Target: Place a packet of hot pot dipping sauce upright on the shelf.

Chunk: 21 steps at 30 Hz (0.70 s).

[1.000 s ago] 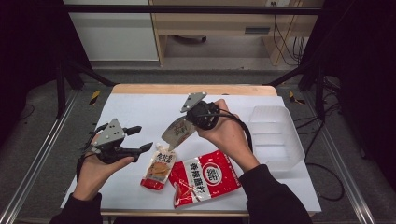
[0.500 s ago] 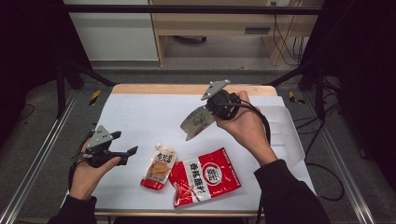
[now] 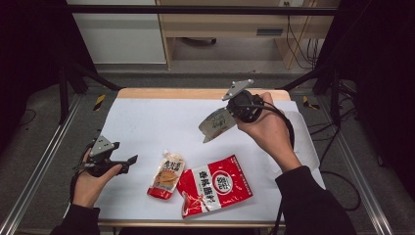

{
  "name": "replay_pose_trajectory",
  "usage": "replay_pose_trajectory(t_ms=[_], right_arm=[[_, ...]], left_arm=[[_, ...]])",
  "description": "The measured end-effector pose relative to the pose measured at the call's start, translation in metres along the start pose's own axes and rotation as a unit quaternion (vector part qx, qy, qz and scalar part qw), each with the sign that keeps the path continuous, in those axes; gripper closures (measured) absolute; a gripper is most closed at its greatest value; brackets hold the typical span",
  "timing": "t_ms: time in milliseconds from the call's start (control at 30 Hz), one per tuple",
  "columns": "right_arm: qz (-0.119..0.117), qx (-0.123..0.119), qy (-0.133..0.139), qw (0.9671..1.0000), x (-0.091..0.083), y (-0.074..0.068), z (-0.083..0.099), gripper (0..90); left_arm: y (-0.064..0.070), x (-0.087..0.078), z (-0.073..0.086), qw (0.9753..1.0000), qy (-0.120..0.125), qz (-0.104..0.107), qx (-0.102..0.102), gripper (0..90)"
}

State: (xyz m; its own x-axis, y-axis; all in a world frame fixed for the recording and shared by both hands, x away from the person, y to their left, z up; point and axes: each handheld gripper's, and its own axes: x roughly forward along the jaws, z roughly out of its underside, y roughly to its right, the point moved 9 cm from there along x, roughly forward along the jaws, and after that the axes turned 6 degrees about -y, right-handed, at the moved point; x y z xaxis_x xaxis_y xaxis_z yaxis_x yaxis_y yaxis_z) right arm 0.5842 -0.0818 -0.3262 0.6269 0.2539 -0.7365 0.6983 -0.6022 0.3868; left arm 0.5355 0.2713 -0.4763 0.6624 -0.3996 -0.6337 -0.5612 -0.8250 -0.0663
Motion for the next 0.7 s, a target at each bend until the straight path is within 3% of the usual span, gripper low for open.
replay_pose_trajectory(t_ms=[200, 700], right_arm=[[0.007, 0.011, -0.006, 0.9999, -0.002, 0.009, 0.007, 90.0], [0.025, 0.046, -0.011, 0.9986, -0.014, 0.036, 0.030, 90.0]], left_arm=[[-0.010, 0.003, 0.008, 0.9998, -0.007, -0.016, -0.008, 13.0], [-0.013, 0.007, 0.016, 0.9995, -0.023, -0.021, 0.003, 9.0]])
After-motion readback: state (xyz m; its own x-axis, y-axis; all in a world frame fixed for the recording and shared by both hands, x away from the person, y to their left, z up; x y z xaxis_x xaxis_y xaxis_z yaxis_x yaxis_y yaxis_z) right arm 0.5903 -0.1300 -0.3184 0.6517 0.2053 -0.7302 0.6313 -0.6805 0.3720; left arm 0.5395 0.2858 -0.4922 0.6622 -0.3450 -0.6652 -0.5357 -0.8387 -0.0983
